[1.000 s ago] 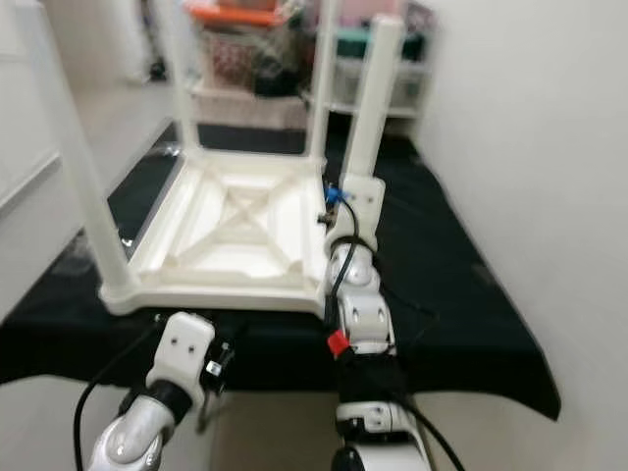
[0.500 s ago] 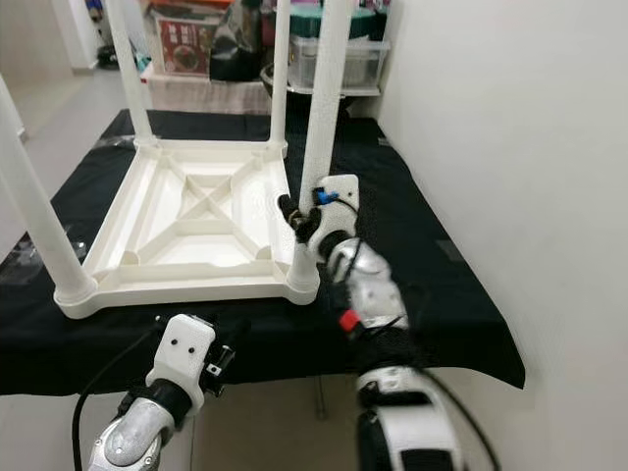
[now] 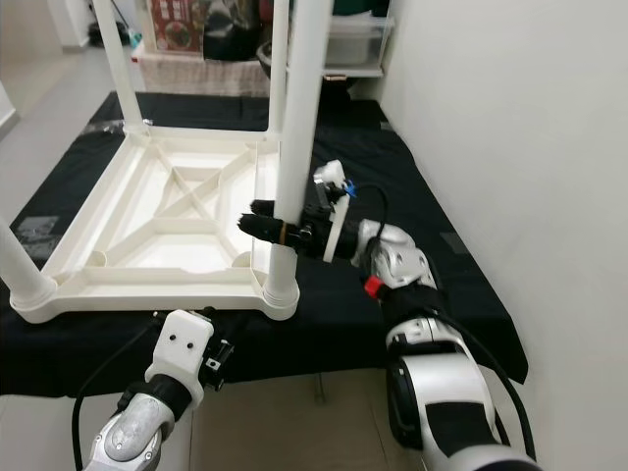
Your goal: Building children table
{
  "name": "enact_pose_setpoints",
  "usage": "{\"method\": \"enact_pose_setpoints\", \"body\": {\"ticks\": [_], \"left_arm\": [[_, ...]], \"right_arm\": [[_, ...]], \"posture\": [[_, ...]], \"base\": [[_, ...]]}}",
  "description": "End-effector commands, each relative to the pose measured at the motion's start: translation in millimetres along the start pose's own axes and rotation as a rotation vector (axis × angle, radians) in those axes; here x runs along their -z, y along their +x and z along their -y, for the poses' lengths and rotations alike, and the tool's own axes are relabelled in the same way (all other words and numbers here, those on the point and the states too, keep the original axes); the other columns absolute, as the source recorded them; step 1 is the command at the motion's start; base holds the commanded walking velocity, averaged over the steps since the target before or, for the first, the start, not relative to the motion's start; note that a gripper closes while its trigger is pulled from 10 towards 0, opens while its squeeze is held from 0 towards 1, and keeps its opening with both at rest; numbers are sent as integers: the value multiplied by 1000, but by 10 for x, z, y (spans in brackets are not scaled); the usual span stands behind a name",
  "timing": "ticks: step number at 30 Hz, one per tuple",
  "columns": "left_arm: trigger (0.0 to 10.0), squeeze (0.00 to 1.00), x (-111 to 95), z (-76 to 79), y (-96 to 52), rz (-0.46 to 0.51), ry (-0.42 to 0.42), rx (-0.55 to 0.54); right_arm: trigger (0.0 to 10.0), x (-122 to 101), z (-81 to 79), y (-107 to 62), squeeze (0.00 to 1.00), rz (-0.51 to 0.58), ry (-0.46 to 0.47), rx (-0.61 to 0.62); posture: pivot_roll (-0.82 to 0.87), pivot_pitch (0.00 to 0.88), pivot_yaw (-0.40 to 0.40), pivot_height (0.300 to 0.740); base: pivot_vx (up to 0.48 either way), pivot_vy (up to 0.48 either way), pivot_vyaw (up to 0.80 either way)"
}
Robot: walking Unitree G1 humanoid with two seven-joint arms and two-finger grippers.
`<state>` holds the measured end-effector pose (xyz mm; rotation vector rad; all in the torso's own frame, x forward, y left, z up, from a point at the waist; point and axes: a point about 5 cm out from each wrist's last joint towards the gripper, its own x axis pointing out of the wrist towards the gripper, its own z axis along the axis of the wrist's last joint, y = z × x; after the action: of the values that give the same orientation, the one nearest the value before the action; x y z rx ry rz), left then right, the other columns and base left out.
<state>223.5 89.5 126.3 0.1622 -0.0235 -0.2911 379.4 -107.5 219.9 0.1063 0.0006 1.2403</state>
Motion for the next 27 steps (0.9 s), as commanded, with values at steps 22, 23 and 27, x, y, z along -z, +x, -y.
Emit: {"method": "enact_pose_setpoints", "body": {"ticks": [22, 23, 27], "left_arm": [[10000, 0, 15, 15, 1, -14, 4, 8], [10000, 0, 15, 15, 1, -14, 4, 8], [10000, 0, 16, 20, 6, -15, 1, 7]], "right_arm": [[3137, 403, 74, -151, 0, 26, 121, 1341], [3137, 403, 74, -151, 0, 26, 121, 1341], [10000, 294, 6, 94, 0, 191, 118, 1156]], "posture": [[76, 40, -87, 740], [76, 40, -87, 740], [74, 41, -87, 740]], "base": [[0, 0, 0], [0, 0, 0], [0, 0, 0]]}}
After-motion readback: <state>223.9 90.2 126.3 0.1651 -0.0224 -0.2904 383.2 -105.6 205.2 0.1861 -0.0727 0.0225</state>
